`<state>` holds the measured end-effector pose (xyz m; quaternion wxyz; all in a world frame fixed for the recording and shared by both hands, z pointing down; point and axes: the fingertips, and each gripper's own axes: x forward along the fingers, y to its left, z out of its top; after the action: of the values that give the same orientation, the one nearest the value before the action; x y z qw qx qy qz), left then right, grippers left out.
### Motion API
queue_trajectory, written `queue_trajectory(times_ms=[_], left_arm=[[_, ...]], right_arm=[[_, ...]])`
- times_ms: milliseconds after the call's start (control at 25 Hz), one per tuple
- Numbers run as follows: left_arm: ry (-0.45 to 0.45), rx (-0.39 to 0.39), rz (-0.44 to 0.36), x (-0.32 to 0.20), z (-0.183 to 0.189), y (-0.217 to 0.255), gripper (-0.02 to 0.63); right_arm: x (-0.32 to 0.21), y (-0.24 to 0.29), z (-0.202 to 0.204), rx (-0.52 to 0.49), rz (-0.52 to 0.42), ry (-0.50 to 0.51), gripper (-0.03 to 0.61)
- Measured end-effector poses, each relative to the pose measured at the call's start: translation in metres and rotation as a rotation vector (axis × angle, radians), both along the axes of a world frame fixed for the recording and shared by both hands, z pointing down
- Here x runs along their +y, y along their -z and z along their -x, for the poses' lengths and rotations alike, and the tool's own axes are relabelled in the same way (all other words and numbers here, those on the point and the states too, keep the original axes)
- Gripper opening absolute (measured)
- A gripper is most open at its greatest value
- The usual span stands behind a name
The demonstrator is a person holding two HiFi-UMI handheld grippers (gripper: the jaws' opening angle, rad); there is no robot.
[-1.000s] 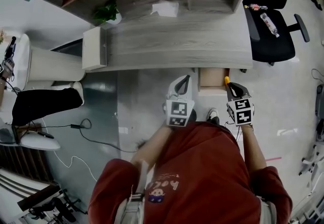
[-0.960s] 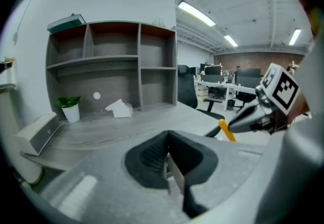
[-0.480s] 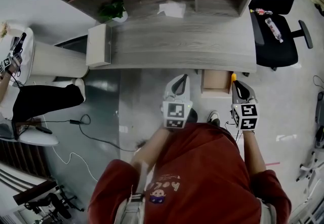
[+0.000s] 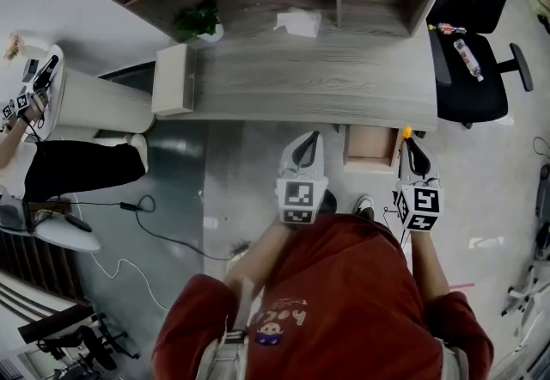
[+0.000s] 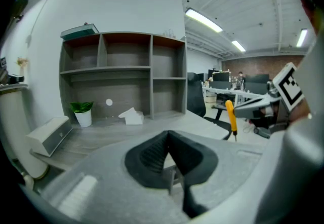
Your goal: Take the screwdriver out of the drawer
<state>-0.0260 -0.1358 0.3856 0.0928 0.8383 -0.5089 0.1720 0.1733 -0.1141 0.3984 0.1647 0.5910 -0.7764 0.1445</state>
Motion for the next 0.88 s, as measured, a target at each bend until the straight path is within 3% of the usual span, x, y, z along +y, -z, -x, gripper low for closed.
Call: queue_trajectory(times_ms=[160,880], left_arm=[[0.04,0.008,-0.047,0.0003,0.0055,0.0081,0.002],[0.055,0.023,-0.006,0.0031,0.0042,0.0,0.002]], right_arm=[[0.0015,0.0113,-0.005,-0.021,-0.073,-0.031,0.025],[-0.0012,0.0035,-0.0004,0.001,-0.04,0.019,0.025]])
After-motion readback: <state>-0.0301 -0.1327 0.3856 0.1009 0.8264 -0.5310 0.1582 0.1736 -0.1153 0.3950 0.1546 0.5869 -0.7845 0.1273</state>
